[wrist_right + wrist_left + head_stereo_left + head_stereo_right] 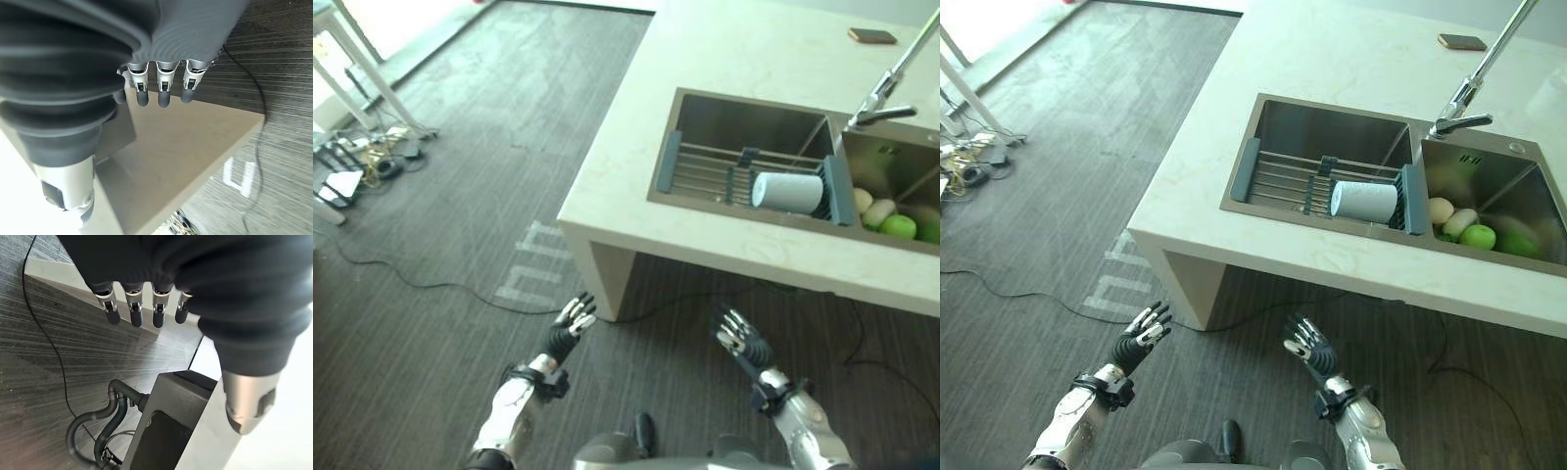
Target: Place the dishes in the dishwasher.
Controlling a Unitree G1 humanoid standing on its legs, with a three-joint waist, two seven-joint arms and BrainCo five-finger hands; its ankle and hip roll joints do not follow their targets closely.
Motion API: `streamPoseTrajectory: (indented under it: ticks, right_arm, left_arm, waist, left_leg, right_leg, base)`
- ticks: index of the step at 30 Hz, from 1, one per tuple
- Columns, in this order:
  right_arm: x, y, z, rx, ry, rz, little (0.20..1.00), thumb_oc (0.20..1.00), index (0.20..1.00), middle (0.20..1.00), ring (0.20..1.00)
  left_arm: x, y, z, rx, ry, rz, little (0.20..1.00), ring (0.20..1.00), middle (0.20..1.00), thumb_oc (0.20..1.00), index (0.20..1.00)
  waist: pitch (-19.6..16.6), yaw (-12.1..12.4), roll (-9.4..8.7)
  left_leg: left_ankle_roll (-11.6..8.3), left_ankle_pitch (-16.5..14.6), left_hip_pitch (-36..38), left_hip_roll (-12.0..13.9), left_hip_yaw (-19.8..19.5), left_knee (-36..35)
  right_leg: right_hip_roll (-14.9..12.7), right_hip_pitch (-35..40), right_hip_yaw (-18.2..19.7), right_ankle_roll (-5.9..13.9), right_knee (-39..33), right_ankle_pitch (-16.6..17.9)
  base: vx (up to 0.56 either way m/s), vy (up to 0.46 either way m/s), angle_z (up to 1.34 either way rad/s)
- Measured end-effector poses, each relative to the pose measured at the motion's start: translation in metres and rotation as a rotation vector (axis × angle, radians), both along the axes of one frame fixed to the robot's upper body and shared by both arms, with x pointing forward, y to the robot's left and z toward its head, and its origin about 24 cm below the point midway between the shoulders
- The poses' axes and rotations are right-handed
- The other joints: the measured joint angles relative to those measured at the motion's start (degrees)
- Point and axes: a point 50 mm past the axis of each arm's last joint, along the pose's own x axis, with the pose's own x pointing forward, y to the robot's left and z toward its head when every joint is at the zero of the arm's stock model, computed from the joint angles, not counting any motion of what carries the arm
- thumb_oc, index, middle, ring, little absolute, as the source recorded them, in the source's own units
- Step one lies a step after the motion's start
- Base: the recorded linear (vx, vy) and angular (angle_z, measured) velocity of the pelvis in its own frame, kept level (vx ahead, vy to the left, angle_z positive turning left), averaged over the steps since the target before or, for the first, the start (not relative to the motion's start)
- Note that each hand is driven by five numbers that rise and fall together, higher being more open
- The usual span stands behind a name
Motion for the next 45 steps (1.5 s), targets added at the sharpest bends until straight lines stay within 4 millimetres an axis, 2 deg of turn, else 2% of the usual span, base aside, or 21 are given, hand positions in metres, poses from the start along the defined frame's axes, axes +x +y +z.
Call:
streamPoseTrajectory:
  ticks: [1, 2, 3, 5, 6, 8, 9, 13, 15, 18, 20, 22, 25, 27, 30, 32, 35, 39, 43, 44, 45]
  right_arm:
    - [0.002, -0.007, 0.005, -0.028, -0.022, 0.015, 1.000, 1.000, 1.000, 1.000, 1.000]
    - [0.014, -0.006, 0.012, -0.039, -0.053, 0.034, 1.000, 1.000, 1.000, 1.000, 1.000]
    - [0.015, -0.008, 0.015, -0.046, -0.067, 0.036, 1.000, 1.000, 1.000, 1.000, 1.000]
    - [0.012, -0.010, 0.013, -0.051, -0.051, 0.038, 1.000, 1.000, 1.000, 1.000, 1.000]
    - [0.010, -0.009, 0.011, -0.049, -0.038, 0.043, 1.000, 1.000, 1.000, 1.000, 1.000]
    - [0.002, -0.010, 0.007, -0.053, -0.015, 0.045, 1.000, 1.000, 1.000, 1.000, 1.000]
    - [-0.003, -0.009, 0.002, -0.049, 0.012, 0.053, 1.000, 1.000, 1.000, 1.000, 1.000]
    - [-0.010, -0.009, -0.004, -0.068, 0.055, 0.075, 1.000, 1.000, 1.000, 1.000, 1.000]
    - [-0.010, -0.009, -0.005, -0.071, 0.065, 0.098, 1.000, 1.000, 1.000, 1.000, 1.000]
    - [-0.008, -0.018, -0.003, -0.109, 0.069, 0.111, 1.000, 1.000, 1.000, 1.000, 1.000]
    - [-0.008, -0.023, -0.003, -0.140, 0.074, 0.124, 1.000, 1.000, 1.000, 1.000, 1.000]
    - [-0.011, -0.030, -0.005, -0.161, 0.092, 0.122, 1.000, 1.000, 1.000, 1.000, 1.000]
    - [-0.019, -0.039, -0.015, -0.183, 0.147, 0.114, 1.000, 1.000, 1.000, 1.000, 1.000]
    - [-0.025, -0.036, -0.021, -0.181, 0.173, 0.132, 1.000, 1.000, 1.000, 1.000, 1.000]
    - [-0.028, -0.037, -0.024, -0.192, 0.179, 0.139, 1.000, 1.000, 1.000, 1.000, 1.000]
    - [-0.030, -0.041, -0.026, -0.241, 0.191, 0.163, 1.000, 1.000, 1.000, 1.000, 1.000]
    - [-0.037, -0.039, -0.041, -0.282, 0.263, 0.189, 1.000, 1.000, 1.000, 1.000, 1.000]
    - [-0.056, -0.059, -0.069, -0.324, 0.453, 0.110, 1.000, 1.000, 1.000, 1.000, 1.000]
    - [-0.084, -0.079, -0.086, -0.295, 0.607, -0.026, 1.000, 1.000, 1.000, 1.000, 1.000]
    - [-0.107, -0.090, -0.093, -0.304, 0.694, -0.068, 1.000, 1.000, 1.000, 1.000, 1.000]
    - [-0.129, -0.104, -0.096, -0.291, 0.770, -0.155, 1.000, 1.000, 1.000, 1.000, 1.000]
  left_arm:
    - [-0.010, -0.006, -0.007, -0.008, 0.034, -0.013, 1.000, 1.000, 1.000, 1.000, 1.000]
    - [-0.020, -0.002, -0.016, 0.008, 0.088, 0.005, 1.000, 1.000, 1.000, 1.000, 1.000]
    - [-0.018, -0.002, -0.015, 0.005, 0.078, 0.014, 1.000, 1.000, 1.000, 1.000, 1.000]
    - [-0.014, 0.000, -0.013, 0.006, 0.068, 0.030, 1.000, 1.000, 1.000, 1.000, 1.000]
    - [-0.013, 0.003, -0.013, 0.007, 0.067, 0.044, 1.000, 1.000, 1.000, 1.000, 1.000]
    - [-0.013, 0.006, -0.012, 0.001, 0.062, 0.072, 1.000, 1.000, 1.000, 1.000, 1.000]
    - [-0.014, 0.006, -0.012, -0.001, 0.062, 0.082, 1.000, 1.000, 1.000, 1.000, 1.000]
    - [-0.028, 0.004, -0.020, -0.017, 0.103, 0.109, 1.000, 1.000, 1.000, 1.000, 1.000]
    - [-0.038, 0.007, -0.023, -0.020, 0.123, 0.130, 1.000, 1.000, 1.000, 1.000, 1.000]
    - [-0.049, -0.001, -0.031, -0.055, 0.157, 0.152, 1.000, 1.000, 1.000, 1.000, 1.000]
    - [-0.047, -0.006, -0.031, -0.073, 0.152, 0.149, 1.000, 1.000, 1.000, 1.000, 1.000]
    - [-0.043, -0.014, -0.031, -0.092, 0.146, 0.120, 1.000, 1.000, 1.000, 1.000, 1.000]
    - [-0.049, -0.018, -0.034, -0.102, 0.160, 0.092, 1.000, 1.000, 1.000, 1.000, 1.000]
    - [-0.051, -0.016, -0.038, -0.089, 0.184, 0.105, 1.000, 1.000, 1.000, 1.000, 1.000]
    - [-0.046, -0.014, -0.041, -0.035, 0.200, 0.108, 1.000, 1.000, 1.000, 1.000, 1.000]
    - [-0.041, -0.011, -0.045, -0.020, 0.222, 0.130, 1.000, 1.000, 1.000, 1.000, 1.000]
    - [-0.042, -0.002, -0.054, 0.016, 0.286, 0.171, 1.000, 1.000, 1.000, 1.000, 1.000]
    - [-0.084, 0.017, -0.089, 0.070, 0.556, 0.266, 1.000, 1.000, 1.000, 1.000, 1.000]
    - [-0.151, 0.033, -0.117, 0.020, 0.916, 0.498, 1.000, 1.000, 1.000, 1.000, 1.000]
    - [-0.176, 0.041, -0.120, -0.007, 1.024, 0.635, 1.000, 1.000, 1.000, 1.000, 1.000]
    - [-0.185, 0.058, -0.116, -0.073, 1.050, 0.803, 1.000, 1.000, 1.000, 1.000, 1.000]
  waist:
    - [-0.56, 1.08, 3.33]
    - [-0.18, 0.90, 3.34]
    - [0.10, 0.16, 3.22]
    - [0.10, -0.14, 3.37]
    - [0.09, -0.96, 3.36]
    - [0.09, -2.32, 3.24]
    - [0.01, -2.87, 3.06]
    - [-2.08, -2.88, 1.53]
    - [-2.80, -2.74, 0.61]
    - [-3.57, -2.73, 2.11]
    - [-3.52, -1.94, 1.61]
    - [-3.41, -0.76, 0.86]
    - [-3.01, -1.05, 3.15]
    - [-2.76, -1.25, 3.97]
    - [-3.00, -2.30, 4.32]
    - [-3.26, -3.15, 6.32]
    - [-2.82, -2.29, 4.19]
    - [-2.79, -1.11, 3.71]
    - [-2.94, -1.27, 4.35]
    - [-3.29, -1.36, 4.99]
    - [-3.66, -1.31, 6.22]
  left_leg:
    - [-1.74, 7.69, 3.79, 4.76, -1.63, -13.92]
    - [-0.79, 6.82, 5.33, 4.44, 1.82, -14.50]
    - [-1.63, 6.15, 5.47, 4.03, 2.45, -14.78]
    - [-1.84, 5.99, 6.42, 3.86, 4.12, -15.83]
    - [-2.22, 5.61, 6.92, 3.68, 4.96, -15.76]
    - [-2.23, 5.31, 9.45, 2.86, 5.55, -16.90]
    - [-2.02, 4.64, 11.44, 2.68, 5.96, -17.64]
    - [-3.88, 3.60, 12.49, 2.79, 4.88, -17.60]
    - [-5.19, 3.53, 13.60, 3.76, 4.44, -17.50]
    - [-7.86, 3.68, 14.12, 7.29, 3.29, -16.20]
    - [-9.30, 2.90, 10.40, 8.20, 2.95, -7.98]
    - [-10.80, 1.88, 1.41, 8.93, 1.15, 7.38]
    - [-11.30, 2.04, 0.50, 8.79, 1.96, -6.96]
    - [-11.18, 5.41, 3.62, 10.03, 1.88, -16.70]
    - [-11.26, 6.90, 8.12, 10.50, 1.89, -18.58]
    - [-11.06, 8.53, 11.36, 11.85, 1.96, -20.72]
    - [-10.48, 9.22, 11.18, 10.23, 1.71, -20.70]
    - [-10.06, 8.89, 11.46, 8.95, 1.55, -20.72]
    - [-10.15, 8.39, 12.49, 9.27, 1.55, -20.76]
    - [-10.36, 7.66, 13.03, 9.35, 1.75, -21.11]
    - [-9.74, 7.26, 13.17, 9.41, 1.92, -21.10]
  right_leg:
    - [1.29, -1.41, -3.63, 1.17, 3.41, -2.86]
    - [-2.20, -3.34, -5.32, 2.67, -0.68, -7.67]
    - [-2.81, -4.79, -6.76, 2.76, -6.13, -8.08]
    - [-2.89, -4.25, -9.79, 4.20, -19.86, -6.13]
    - [-3.06, -3.96, -11.13, 4.85, -27.07, -3.02]
    - [-3.97, -4.30, -10.94, 5.45, -32.64, 2.61]
    - [-4.18, -5.14, -10.88, 5.39, -31.67, 5.80]
    - [-2.35, -3.49, -11.05, 4.54, -29.68, 5.86]
    - [-0.16, 0.93, -11.71, 2.14, -32.53, 5.45]
    - [4.10, 4.50, -12.61, -0.71, -35.83, 5.21]
    - [5.04, 5.35, -12.71, -2.35, -36.76, 4.23]
    - [5.06, 5.82, -12.57, -4.71, -36.69, 2.31]
    - [7.01, 6.14, -12.75, -5.46, -37.02, 1.11]
    - [8.90, 7.12, -12.40, -5.20, -37.03, 0.89]
    - [9.18, 7.58, -12.37, -4.95, -36.99, 0.18]
    - [10.41, 7.67, -12.52, -4.53, -36.64, 0.48]
    - [8.74, 7.70, -12.65, -3.36, -36.66, 0.76]
    - [7.39, 8.27, -13.27, -2.31, -36.79, 0.42]
    - [7.63, 9.23, -13.63, -2.11, -37.00, 0.05]
    - [7.69, 9.47, -13.26, -1.99, -36.99, -0.43]
    - [7.68, 9.54, -13.04, -2.60, -36.95, -0.74]
  base:
    - [0.05, -0.189, -1.52]
    - [0.07, -0.274, -1.50]
    - [0.12, -0.351, -1.12]
    - [0.12, -0.273, -0.56]
    - [0.11, -0.265, -0.43]
    - [0.13, -0.327, -0.13]
    - [0.14, -0.393, -0.04]
    - [0.14, -0.352, 0.08]
    - [0.07, -0.271, 0.10]
    - [0.04, -0.229, 0.05]
    - [0.03, -0.107, -0.02]
    - [0.09, 0.030, -0.10]
    - [0.11, 0.114, -0.09]
    - [0.07, 0.093, -0.22]
    - [0.05, 0.028, -0.10]
    - [0.01, -0.010, 0.09]
    - [0.01, -0.031, 0.07]
    - [-0.01, -0.029, 0.11]
    - [0.00, 0.015, 0.03]
    - [-0.02, 0.141, -0.09]
    - [-0.04, 0.169, -0.11]
